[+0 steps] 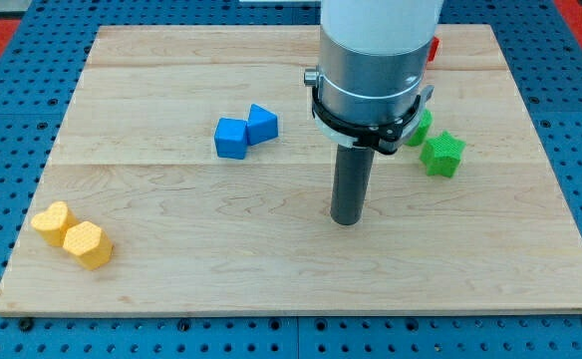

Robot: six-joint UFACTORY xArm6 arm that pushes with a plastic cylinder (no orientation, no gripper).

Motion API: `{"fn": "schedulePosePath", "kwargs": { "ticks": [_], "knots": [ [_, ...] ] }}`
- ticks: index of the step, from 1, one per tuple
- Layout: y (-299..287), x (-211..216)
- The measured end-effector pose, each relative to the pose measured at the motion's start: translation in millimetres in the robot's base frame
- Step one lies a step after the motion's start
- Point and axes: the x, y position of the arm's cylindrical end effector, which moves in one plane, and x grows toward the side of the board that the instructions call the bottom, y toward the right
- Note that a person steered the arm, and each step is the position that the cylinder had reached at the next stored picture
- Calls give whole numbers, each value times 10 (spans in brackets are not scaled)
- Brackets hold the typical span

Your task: Point your arm to the center right

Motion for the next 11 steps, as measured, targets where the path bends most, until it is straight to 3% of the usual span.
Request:
{"fn": "schedulePosePath", "kwargs": {
  "ticks": [2, 4, 6, 11],
  "knots": [
    [902, 6],
    [1297, -71],
    [2192, -515],
    [2018, -790]
  ]
}}
